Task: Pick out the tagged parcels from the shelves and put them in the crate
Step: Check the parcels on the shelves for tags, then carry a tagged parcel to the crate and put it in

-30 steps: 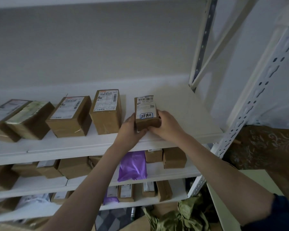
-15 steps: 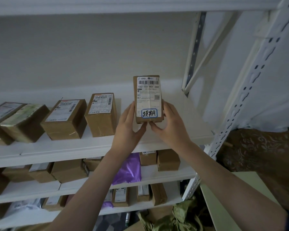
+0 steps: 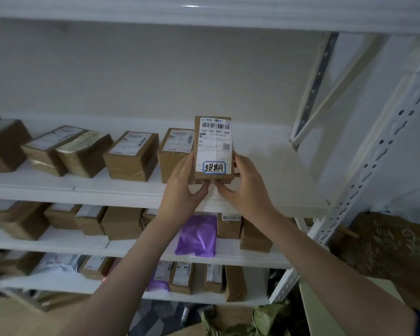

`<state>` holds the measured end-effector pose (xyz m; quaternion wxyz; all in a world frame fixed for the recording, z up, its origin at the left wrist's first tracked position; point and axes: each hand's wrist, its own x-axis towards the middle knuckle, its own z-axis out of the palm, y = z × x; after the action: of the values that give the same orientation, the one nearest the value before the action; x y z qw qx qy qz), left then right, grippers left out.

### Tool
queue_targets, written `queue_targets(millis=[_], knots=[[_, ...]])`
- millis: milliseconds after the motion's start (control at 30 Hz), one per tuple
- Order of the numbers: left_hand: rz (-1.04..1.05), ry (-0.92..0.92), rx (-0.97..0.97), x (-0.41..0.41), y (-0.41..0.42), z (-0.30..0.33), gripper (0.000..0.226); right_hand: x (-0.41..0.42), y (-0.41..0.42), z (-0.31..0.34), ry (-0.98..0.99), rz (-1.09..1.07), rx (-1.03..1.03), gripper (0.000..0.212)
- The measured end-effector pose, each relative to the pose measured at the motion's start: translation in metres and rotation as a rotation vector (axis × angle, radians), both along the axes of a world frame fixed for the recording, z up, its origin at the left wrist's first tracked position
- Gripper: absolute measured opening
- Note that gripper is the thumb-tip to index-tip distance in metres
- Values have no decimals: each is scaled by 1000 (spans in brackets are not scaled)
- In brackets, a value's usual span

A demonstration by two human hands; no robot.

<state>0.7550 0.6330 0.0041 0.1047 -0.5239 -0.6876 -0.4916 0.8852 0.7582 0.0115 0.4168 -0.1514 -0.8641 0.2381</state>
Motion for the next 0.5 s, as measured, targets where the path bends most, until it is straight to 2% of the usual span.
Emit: queue_targets(millis=[333, 500], knots=[[207, -53, 88, -41, -131, 9, 67, -72, -98, 16, 20, 275, 29, 66], [356, -88, 46, -73, -218, 1, 67, -127, -171, 13, -113, 401, -8, 72]])
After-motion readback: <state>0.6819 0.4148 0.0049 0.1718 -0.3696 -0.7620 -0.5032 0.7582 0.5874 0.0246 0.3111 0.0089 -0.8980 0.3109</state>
